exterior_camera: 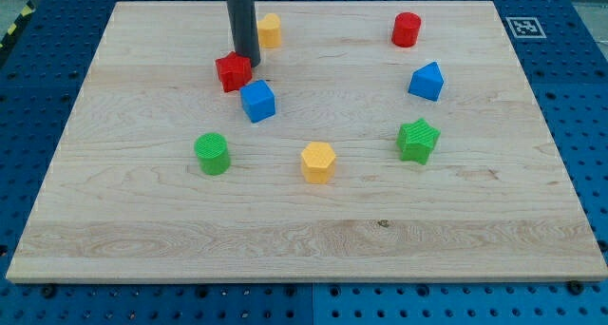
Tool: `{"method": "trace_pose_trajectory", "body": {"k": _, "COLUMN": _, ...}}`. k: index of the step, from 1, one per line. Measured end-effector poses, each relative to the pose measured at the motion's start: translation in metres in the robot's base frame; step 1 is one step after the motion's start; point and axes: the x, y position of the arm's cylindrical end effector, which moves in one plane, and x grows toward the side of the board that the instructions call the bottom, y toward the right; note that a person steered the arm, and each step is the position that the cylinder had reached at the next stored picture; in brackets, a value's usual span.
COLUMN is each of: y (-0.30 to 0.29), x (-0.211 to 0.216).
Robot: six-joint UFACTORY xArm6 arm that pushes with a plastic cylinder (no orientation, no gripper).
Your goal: Place the heart above the red star
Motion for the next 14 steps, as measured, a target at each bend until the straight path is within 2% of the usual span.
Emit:
{"method": "trace_pose_trajectory", "body": {"k": 2, "y": 0.067, "x": -0.004}}
{"method": "trace_pose_trajectory", "body": {"k": 3, "y": 0.067, "x": -0.032}}
{"method": "trace_pose_trajectory", "body": {"k": 6, "y": 0.053, "x": -0.073}}
{"method": "trace_pose_trajectory", "body": {"k": 9, "y": 0.011, "x": -0.066}}
{"method": "trace_pose_trajectory", "body": {"k": 11, "y": 0.004, "x": -0.048}}
{"method": "trace_pose_trajectory", "body": {"k": 13, "y": 0.089, "x": -0.048}}
{"method": "trace_pose_trajectory", "body": {"k": 14, "y": 0.097, "x": -0.037}}
